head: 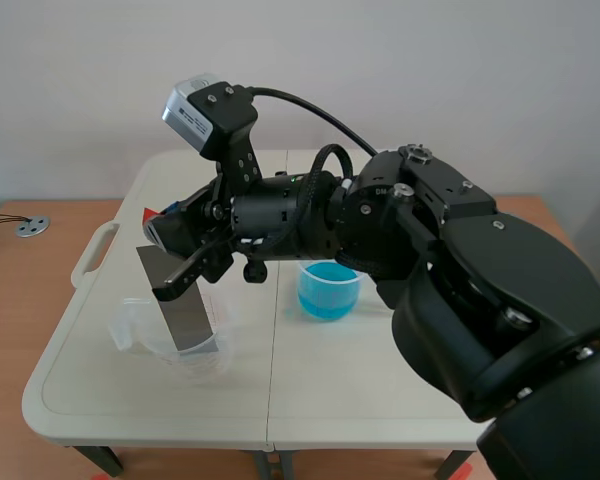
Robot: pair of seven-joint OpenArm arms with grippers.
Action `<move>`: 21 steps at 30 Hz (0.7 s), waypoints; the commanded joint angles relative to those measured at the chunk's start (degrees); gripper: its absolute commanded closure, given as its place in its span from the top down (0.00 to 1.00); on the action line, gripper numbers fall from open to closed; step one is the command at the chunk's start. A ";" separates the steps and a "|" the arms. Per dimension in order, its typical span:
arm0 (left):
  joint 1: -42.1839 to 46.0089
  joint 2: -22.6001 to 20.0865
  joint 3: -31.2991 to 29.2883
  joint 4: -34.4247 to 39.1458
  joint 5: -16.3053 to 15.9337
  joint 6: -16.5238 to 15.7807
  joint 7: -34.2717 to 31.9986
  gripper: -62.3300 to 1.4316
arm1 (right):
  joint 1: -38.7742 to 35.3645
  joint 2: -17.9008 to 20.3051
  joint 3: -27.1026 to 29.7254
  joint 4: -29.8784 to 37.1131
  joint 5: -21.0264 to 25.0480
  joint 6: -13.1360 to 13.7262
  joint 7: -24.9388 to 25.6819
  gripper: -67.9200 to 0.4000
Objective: Hold the metal plate by the orange handle, dip it into the blue solution, take it out and point at it, then put the plate back in the beaker on the left.
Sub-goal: 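Put the plate into the left beaker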
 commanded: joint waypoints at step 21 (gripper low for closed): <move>-0.02 0.28 0.04 0.39 -0.11 -0.17 -0.39 0.04 | 0.85 -0.66 -0.04 -3.21 -3.76 0.68 1.92 0.04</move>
